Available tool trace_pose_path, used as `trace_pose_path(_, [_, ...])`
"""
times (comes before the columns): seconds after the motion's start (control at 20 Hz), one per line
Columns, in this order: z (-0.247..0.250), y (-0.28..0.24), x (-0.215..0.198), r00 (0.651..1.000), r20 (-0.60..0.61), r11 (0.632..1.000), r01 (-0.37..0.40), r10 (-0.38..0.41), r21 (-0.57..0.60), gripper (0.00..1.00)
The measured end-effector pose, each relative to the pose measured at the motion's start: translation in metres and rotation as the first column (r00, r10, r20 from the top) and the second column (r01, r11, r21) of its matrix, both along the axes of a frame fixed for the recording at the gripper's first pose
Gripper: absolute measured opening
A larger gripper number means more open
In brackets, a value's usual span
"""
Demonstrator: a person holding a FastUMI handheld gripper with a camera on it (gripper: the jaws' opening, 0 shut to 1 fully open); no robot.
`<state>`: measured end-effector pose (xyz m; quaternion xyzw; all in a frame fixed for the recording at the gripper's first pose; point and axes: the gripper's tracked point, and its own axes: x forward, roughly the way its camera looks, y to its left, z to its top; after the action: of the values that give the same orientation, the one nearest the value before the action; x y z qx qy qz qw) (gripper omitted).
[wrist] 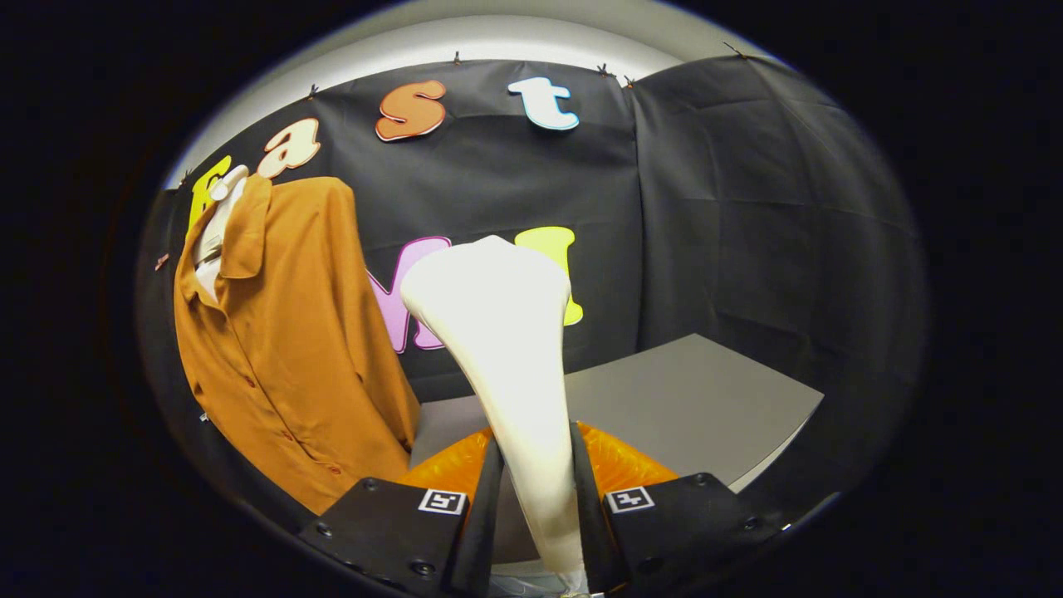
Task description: Iron the clothes twice with a garment steamer, once on the left side and once on the right side.
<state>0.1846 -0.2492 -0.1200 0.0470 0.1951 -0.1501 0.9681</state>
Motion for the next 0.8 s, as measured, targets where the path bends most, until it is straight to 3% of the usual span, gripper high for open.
trace_pose_path(0.4, [0.011, 0.121, 0.009, 0.999, 0.033, 0.999, -0.043, 0.044, -0.014, 0.47])
trace_pose_path(0.8, [0.016, 0.18, 0.03, 0.998, 0.049, 0.998, -0.045, 0.047, -0.044, 0.47])
